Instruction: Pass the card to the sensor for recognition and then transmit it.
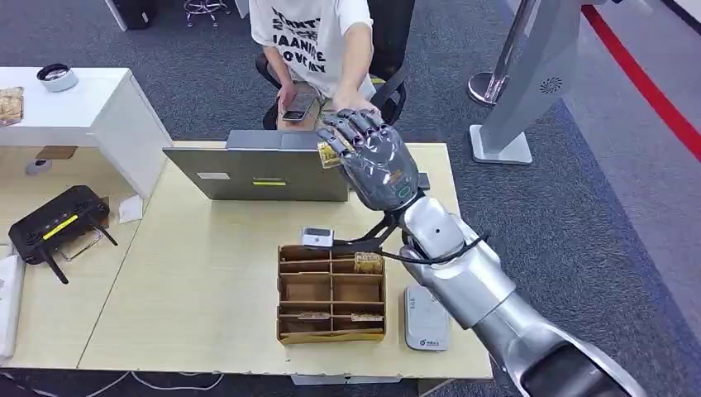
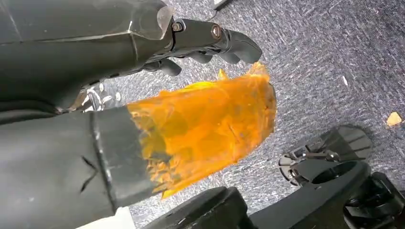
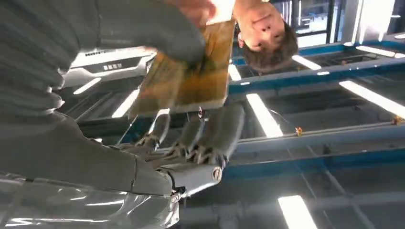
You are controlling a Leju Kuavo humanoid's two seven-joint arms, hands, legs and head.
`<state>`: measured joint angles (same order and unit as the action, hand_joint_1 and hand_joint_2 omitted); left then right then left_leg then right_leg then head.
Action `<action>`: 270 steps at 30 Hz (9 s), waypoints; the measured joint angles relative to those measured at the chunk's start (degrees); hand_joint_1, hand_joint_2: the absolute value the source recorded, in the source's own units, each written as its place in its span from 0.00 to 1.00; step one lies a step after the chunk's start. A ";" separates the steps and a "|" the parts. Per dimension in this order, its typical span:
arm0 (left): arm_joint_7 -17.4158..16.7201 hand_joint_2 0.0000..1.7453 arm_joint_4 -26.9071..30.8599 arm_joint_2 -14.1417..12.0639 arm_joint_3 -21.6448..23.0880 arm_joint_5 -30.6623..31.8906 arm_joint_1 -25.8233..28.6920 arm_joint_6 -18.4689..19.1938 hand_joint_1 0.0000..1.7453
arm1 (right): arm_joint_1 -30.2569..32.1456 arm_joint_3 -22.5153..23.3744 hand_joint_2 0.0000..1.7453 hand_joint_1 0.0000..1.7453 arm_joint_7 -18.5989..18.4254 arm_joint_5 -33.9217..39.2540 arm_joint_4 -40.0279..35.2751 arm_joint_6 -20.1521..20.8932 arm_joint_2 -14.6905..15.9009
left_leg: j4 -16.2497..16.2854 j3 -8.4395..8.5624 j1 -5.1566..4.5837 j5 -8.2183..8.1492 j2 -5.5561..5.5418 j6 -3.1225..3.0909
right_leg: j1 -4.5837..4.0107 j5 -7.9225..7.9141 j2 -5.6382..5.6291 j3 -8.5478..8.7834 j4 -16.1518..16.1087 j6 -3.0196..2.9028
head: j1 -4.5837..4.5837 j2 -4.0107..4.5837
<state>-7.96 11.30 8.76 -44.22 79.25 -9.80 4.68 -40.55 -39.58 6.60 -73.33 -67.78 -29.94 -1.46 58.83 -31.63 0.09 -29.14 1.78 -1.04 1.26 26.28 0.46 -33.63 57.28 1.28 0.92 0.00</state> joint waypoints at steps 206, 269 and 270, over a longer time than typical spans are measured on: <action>2.05 0.00 -0.02 -1.79 -8.83 -11.19 4.77 -3.56 0.00 | 32.02 9.44 1.00 1.00 -0.90 57.07 -5.42 37.94 19.39 | -0.01 0.44 -0.01 -0.05 0.02 -0.01 | 0.01 0.04 -0.01 0.39 -0.06 0.04 | 0.00 0.00; 1.95 0.00 -0.02 -1.79 -8.83 -10.36 4.78 -4.11 0.00 | 33.67 11.54 1.00 1.00 -1.84 52.78 -6.91 37.00 19.39 | -0.01 0.45 -0.01 -0.05 0.02 -0.01 | 0.01 0.04 0.00 0.42 -0.06 0.04 | 0.00 0.00; 1.92 0.00 -0.02 -1.79 -8.83 -10.36 4.78 -4.11 0.00 | 33.68 11.54 1.00 1.00 -1.84 52.78 -6.95 37.00 19.39 | -0.01 0.45 -0.01 -0.05 0.02 -0.01 | 0.01 0.04 0.00 0.42 -0.06 0.04 | -0.02 0.00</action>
<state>-6.03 11.28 6.97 -53.05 68.89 -5.02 0.57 -6.87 -28.04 4.76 -20.55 -74.73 7.06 17.92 58.82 -31.18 0.08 -29.19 1.80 -1.04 1.26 26.33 0.45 -33.21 57.22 1.32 0.90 0.00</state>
